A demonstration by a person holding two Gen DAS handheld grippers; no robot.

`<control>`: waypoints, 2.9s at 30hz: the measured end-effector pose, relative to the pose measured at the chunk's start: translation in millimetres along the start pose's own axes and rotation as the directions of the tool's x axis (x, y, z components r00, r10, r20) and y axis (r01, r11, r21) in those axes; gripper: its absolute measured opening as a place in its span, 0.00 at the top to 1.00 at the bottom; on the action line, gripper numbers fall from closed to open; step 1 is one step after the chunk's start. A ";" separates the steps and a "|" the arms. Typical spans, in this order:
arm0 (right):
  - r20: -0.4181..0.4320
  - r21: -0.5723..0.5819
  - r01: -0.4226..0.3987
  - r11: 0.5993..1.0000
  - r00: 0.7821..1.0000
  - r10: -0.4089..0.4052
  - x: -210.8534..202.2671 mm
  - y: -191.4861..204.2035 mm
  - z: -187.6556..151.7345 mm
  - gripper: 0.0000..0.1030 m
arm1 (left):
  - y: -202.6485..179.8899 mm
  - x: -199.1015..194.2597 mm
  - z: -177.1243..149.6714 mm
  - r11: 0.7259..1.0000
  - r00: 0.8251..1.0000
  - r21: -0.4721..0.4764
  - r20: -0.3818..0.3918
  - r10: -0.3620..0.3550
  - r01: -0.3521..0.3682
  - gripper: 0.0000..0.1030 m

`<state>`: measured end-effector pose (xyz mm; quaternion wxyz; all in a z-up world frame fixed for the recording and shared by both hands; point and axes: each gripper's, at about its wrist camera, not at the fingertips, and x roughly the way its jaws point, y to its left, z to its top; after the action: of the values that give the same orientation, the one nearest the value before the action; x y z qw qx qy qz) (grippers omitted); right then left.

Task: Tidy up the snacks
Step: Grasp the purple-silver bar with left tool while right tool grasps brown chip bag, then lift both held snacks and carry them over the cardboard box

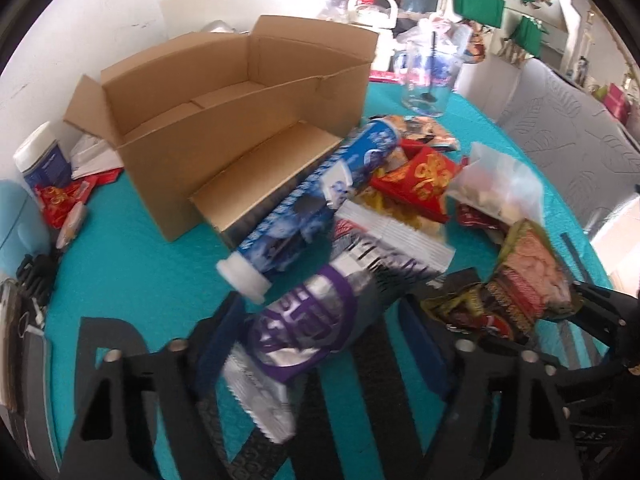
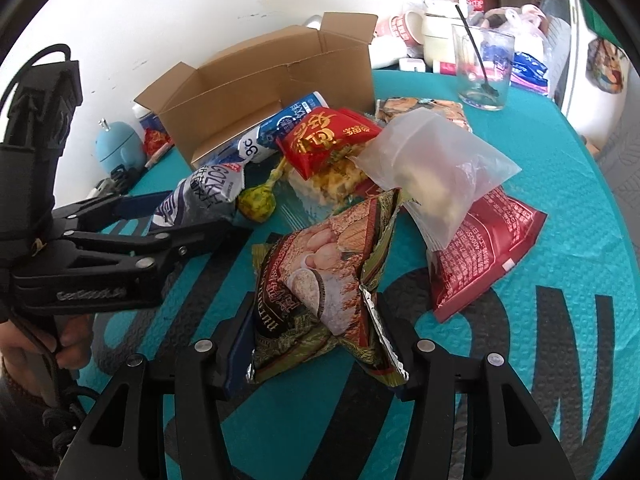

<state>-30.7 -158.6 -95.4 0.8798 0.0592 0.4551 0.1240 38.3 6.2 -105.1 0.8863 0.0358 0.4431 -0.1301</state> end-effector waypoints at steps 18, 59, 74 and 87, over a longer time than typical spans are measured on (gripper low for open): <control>-0.016 -0.021 -0.003 1.000 1.000 0.003 -8.0 14.6 -11.9 0.48 | 4.6 -40.0 -38.7 0.998 0.994 -0.007 -0.097 -0.056 0.056 0.67; 0.167 -0.147 0.007 0.989 0.986 0.018 -62.0 57.9 71.7 0.66 | 33.1 -116.2 11.6 0.998 0.958 -0.062 0.286 0.032 -0.015 0.68; 0.316 -0.250 0.034 0.968 0.947 0.049 -73.9 73.3 160.1 0.66 | 46.0 -132.1 84.8 0.996 0.891 -0.061 0.446 0.090 -0.070 0.68; 0.383 -0.197 0.039 0.980 0.923 0.041 -41.6 53.0 221.9 0.66 | 59.4 -103.4 154.4 0.989 0.864 -0.081 0.481 0.149 -0.126 0.68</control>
<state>118.5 -117.0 77.3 0.9534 -0.0063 0.2585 0.1556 114.3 56.4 67.3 0.9766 0.0125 0.2058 -0.0609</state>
